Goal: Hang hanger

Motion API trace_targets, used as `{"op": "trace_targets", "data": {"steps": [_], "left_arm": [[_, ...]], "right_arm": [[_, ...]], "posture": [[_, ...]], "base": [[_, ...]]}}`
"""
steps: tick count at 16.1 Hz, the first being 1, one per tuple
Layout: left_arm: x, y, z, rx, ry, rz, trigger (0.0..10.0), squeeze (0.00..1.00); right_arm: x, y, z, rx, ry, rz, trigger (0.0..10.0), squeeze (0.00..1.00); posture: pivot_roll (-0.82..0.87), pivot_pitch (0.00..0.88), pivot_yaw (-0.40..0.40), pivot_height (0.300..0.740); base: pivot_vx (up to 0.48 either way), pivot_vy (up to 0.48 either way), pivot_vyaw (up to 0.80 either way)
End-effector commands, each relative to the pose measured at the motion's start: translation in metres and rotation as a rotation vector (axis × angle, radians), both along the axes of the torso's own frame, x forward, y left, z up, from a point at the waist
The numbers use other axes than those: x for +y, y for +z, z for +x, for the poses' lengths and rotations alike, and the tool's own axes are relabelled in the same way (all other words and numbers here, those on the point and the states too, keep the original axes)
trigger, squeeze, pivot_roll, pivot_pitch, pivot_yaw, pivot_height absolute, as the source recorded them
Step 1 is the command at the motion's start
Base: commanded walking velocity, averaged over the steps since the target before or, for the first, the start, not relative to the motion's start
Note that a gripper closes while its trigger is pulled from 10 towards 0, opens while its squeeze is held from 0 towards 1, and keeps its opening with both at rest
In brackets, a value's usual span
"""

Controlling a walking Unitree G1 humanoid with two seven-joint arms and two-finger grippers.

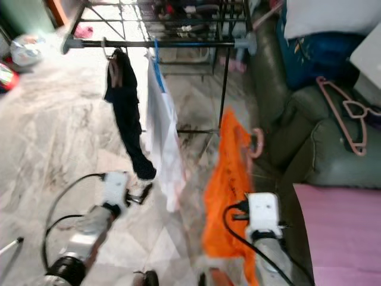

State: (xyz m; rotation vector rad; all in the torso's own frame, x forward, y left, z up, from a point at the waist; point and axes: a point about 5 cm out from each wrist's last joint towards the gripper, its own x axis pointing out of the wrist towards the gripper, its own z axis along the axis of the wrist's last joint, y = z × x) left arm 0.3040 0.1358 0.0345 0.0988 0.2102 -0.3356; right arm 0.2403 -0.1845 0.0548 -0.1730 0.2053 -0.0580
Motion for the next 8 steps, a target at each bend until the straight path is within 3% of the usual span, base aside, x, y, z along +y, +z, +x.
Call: {"op": "trace_targets", "data": {"steps": [1, 4, 8], "left_arm": [[-0.0054, -0.0046, -0.0021, 0.02, -0.005, 0.001, 10.0, 0.0], [-0.0057, -0.0027, 0.0032, 0.036, -0.001, -0.026, 10.0, 0.0], [-0.008, -0.0019, 0.0045, 0.036, -0.02, -0.035, 10.0, 0.0]], "right_arm": [[-0.0042, 0.0027, 0.0026, -0.025, -0.016, -0.042, 10.0, 0.0], [-0.0017, 0.0019, 0.0099, -0.041, -0.018, -0.043, 10.0, 0.0], [-0.0027, -0.0019, 0.0115, -0.012, -0.022, -0.058, 10.0, 0.0]], "posture": [[-0.11, 0.16, 0.045, 0.74], [-0.11, 0.14, 0.051, 0.74], [-0.11, 0.14, 0.052, 0.74]], "base": [[0.0, 0.0, 0.0], [0.0, 0.0, 0.0], [0.0, 0.379, 0.0]]}}
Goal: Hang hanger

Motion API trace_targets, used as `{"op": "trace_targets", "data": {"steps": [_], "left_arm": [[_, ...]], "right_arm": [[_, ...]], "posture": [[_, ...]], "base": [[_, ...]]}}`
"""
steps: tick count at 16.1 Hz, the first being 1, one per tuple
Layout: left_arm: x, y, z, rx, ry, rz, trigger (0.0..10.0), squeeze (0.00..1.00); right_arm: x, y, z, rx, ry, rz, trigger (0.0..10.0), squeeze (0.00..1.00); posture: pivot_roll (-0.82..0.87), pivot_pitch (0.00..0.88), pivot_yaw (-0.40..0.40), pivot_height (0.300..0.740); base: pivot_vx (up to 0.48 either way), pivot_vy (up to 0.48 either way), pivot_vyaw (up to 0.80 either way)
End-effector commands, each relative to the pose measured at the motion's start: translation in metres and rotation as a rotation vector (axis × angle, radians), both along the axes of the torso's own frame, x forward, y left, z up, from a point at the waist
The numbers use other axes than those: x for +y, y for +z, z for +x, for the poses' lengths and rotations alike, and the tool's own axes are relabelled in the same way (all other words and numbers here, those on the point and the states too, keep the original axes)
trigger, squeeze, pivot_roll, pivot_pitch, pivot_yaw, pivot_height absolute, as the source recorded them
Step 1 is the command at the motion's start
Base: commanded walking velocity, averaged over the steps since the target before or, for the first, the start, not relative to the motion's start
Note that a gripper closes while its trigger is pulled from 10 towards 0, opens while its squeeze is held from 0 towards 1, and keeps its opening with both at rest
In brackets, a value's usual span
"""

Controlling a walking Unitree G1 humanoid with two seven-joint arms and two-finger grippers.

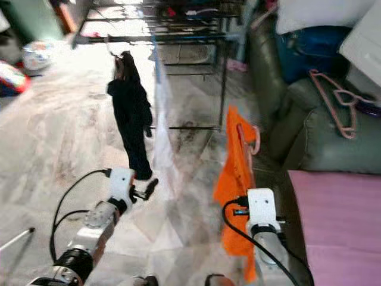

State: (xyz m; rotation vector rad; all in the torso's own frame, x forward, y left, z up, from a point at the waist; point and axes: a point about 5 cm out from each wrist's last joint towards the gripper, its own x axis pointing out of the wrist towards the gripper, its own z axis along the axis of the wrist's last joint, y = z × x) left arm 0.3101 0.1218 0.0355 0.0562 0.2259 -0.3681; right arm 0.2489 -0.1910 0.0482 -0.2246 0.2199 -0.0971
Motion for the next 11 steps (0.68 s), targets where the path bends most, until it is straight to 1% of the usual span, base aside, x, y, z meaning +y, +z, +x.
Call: {"op": "trace_targets", "data": {"steps": [1, 3, 4, 11], "left_arm": [[0.0058, -0.0031, -0.002, 0.011, 0.004, 0.008, 10.0, 0.0], [0.0054, -0.0039, -0.0026, 0.014, -0.001, 0.005, 10.0, 0.0], [0.0054, -0.0047, -0.0033, 0.016, -0.004, 0.005, 10.0, 0.0], [0.0028, -0.0078, -0.006, 0.023, -0.023, 0.011, 10.0, 0.0]], "right_arm": [[0.0037, 0.004, 0.0025, -0.023, 0.009, -0.001, 10.0, 0.0], [0.0046, 0.0028, 0.0018, -0.018, 0.02, 0.015, 10.0, 0.0], [0.0073, 0.002, 0.0012, -0.013, 0.043, 0.049, 10.0, 0.0], [0.0102, 0.0009, 0.0012, -0.002, 0.064, 0.077, 10.0, 0.0]], "posture": [[-0.11, 0.141, 0.052, 0.74], [-0.11, 0.143, 0.052, 0.74], [-0.11, 0.144, 0.052, 0.74], [-0.11, 0.147, 0.051, 0.74]], "base": [[0.0, 0.48, 0.0], [0.0, 0.48, 0.0], [0.0, 0.48, 0.0], [0.0, 0.48, 0.0]]}}
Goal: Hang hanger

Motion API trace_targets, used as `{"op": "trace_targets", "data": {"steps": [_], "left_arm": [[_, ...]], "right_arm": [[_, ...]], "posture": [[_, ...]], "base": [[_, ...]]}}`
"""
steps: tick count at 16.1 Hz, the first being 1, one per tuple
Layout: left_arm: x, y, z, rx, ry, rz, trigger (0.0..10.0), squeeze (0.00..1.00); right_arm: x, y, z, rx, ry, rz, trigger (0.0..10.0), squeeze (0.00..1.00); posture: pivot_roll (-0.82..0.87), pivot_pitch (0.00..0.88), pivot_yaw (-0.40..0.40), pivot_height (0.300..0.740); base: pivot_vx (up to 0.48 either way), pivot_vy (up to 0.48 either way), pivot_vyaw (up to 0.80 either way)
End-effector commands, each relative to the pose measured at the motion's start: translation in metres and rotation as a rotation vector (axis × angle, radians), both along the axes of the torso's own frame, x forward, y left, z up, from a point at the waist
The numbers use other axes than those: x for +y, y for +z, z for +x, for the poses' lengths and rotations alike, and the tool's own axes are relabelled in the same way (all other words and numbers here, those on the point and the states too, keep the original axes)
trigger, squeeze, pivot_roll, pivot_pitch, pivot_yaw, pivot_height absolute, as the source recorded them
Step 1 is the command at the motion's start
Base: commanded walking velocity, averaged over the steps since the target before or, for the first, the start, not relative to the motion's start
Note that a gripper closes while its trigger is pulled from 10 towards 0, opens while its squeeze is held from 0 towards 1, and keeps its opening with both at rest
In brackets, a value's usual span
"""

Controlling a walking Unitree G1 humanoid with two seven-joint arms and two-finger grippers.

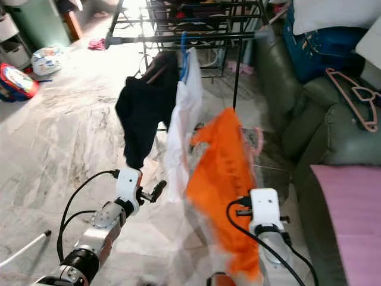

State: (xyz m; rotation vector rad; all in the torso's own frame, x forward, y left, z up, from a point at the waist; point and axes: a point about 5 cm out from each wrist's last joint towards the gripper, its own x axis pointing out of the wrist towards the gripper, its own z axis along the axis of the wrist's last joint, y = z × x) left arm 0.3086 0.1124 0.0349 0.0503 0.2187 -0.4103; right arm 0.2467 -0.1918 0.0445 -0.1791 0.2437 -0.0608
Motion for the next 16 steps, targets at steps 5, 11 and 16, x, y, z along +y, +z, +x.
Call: {"op": "trace_targets", "data": {"steps": [5, 11, 16], "left_arm": [[0.011, -0.012, -0.009, 0.04, 0.005, 0.028, 10.0, 0.0], [0.029, -0.02, -0.018, 0.068, 0.051, 0.046, 10.0, 0.0], [0.017, -0.023, -0.018, 0.076, 0.053, 0.035, 10.0, 0.0]], "right_arm": [[0.008, 0.003, 0.001, -0.015, 0.006, 0.02, 10.0, 0.0], [0.031, -0.011, 0.004, 0.034, 0.078, -0.012, 10.0, 0.0], [0.025, -0.013, 0.01, 0.032, 0.099, -0.021, 10.0, 0.0]], "posture": [[-0.11, 0.157, 0.047, 0.74], [-0.02, 0.13, 0.02, 0.74], [-0.04, 0.043, 0.022, 0.74]], "base": [[0.0, 0.476, 0.0], [0.0, 0.235, 0.0], [0.0, 0.0, 0.0]]}}
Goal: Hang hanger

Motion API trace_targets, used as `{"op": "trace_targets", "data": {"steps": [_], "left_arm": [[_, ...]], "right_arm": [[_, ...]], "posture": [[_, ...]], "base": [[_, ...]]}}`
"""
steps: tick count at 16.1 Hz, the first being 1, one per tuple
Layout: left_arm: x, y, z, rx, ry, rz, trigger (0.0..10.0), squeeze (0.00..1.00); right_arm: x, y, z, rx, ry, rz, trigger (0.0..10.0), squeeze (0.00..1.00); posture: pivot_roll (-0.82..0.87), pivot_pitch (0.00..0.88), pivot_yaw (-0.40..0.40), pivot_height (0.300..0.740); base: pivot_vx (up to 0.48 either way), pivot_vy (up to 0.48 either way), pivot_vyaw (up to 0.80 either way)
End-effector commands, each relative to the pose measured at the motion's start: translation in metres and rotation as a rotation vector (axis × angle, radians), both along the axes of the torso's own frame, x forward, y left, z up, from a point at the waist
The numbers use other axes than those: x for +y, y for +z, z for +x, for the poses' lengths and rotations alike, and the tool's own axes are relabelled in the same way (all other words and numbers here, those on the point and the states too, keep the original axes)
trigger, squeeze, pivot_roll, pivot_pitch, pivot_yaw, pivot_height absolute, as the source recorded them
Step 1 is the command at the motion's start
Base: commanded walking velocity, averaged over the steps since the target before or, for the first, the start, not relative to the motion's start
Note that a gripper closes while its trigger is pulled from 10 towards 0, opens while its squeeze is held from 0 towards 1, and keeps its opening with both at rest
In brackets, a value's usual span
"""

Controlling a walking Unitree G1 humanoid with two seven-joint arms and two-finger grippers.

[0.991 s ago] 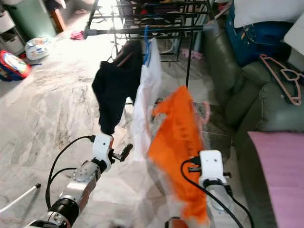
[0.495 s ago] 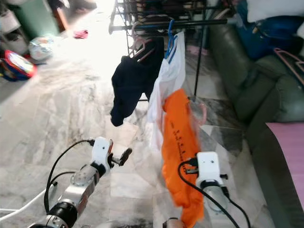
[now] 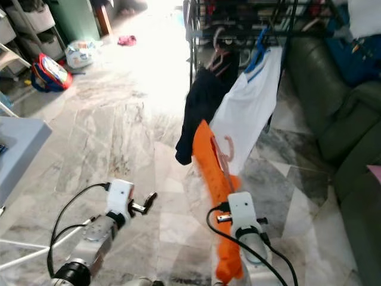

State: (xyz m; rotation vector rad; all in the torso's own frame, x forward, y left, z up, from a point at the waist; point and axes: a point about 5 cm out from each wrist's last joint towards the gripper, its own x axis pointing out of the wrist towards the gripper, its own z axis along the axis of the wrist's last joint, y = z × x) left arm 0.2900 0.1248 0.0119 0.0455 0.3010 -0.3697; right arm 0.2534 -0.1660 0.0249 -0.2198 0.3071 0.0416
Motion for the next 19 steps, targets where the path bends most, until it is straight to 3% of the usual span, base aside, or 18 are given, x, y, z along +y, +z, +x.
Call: {"op": "trace_targets", "data": {"steps": [1, 3, 6, 9, 13, 19], "left_arm": [[-0.006, 0.0, 0.003, 0.001, -0.017, 0.02, 10.0, 0.0], [-0.019, 0.002, 0.007, 0.026, -0.061, 0.001, 10.0, 0.0], [-0.023, 0.003, 0.011, 0.053, -0.086, 0.018, 10.0, 0.0], [-0.027, 0.011, 0.019, 0.015, -0.062, 0.016, 10.0, 0.0], [-0.008, 0.016, 0.024, -0.011, -0.022, 0.045, 10.0, 0.0], [0.0, 0.016, 0.025, -0.018, -0.002, 0.048, 10.0, 0.0]], "right_arm": [[-0.005, 0.005, 0.008, -0.042, -0.042, 0.01, 10.0, 0.0], [0.002, 0.007, 0.02, -0.041, -0.041, 0.044, 10.0, 0.0], [0.014, 0.007, 0.032, -0.034, -0.008, 0.055, 10.0, 0.0], [0.015, 0.0, 0.029, -0.013, 0.047, 0.055, 10.0, 0.0], [0.005, -0.001, 0.024, -0.028, 0.012, 0.059, 10.0, 0.0], [-0.001, 0.007, 0.025, -0.059, -0.015, 0.069, 10.0, 0.0]], "posture": [[-0.06, 0.005, 0.02, 0.74], [-0.09, 0.0, 0.015, 0.74], [-0.08, 0.0, 0.009, 0.74], [-0.06, 0.0, 0.022, 0.74], [-0.08, 0.014, 0.062, 0.74], [-0.08, 0.103, 0.07, 0.74]], "base": [[0.0, 0.0, 0.0], [0.0, 0.0, 0.0], [0.0, 0.0, 0.0], [0.0, 0.0, 0.0], [0.0, 0.0, 0.0], [-0.175, 0.0, 0.0]]}}
